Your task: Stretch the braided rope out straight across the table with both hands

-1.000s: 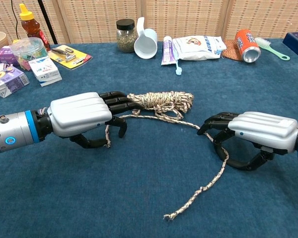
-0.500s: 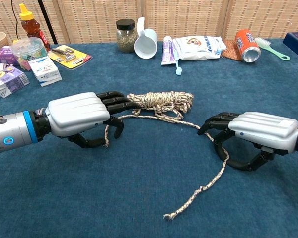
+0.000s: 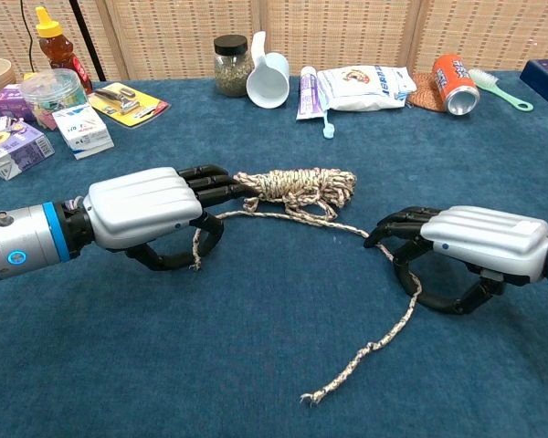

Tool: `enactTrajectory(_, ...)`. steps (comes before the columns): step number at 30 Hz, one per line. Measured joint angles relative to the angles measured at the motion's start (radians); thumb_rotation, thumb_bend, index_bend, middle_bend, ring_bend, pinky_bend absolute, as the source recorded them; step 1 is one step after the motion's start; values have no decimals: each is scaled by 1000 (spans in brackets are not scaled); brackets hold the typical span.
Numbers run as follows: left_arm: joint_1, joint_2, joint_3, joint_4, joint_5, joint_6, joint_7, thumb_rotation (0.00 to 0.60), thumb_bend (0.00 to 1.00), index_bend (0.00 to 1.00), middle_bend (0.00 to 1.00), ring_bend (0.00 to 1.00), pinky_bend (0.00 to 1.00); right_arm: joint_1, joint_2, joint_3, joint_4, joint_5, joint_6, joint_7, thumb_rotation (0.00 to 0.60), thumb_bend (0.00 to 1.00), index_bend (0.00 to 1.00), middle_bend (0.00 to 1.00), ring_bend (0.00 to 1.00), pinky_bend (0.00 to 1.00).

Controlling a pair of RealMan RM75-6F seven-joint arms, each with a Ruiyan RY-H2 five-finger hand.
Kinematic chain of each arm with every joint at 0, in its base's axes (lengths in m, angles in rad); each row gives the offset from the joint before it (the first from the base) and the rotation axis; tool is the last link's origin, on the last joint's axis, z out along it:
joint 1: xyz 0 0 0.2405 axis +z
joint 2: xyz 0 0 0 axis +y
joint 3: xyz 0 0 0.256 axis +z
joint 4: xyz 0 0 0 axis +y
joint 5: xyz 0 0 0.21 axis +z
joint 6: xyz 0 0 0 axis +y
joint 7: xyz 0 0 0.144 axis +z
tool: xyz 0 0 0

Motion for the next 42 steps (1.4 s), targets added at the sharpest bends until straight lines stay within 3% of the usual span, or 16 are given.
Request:
enactTrajectory(23, -4, -1, -6, 0, -23, -8, 0, 600, 376, 576, 20, 0, 0, -1, -2, 0, 6, -1, -2, 2, 600, 493, 595, 178, 18, 0)
enactTrajectory(42, -5, 13, -8, -15, -33, -12, -3, 600, 458, 601, 20, 0, 0, -2, 4, 4, -6, 2, 1, -5, 600, 528, 615, 200, 24, 0)
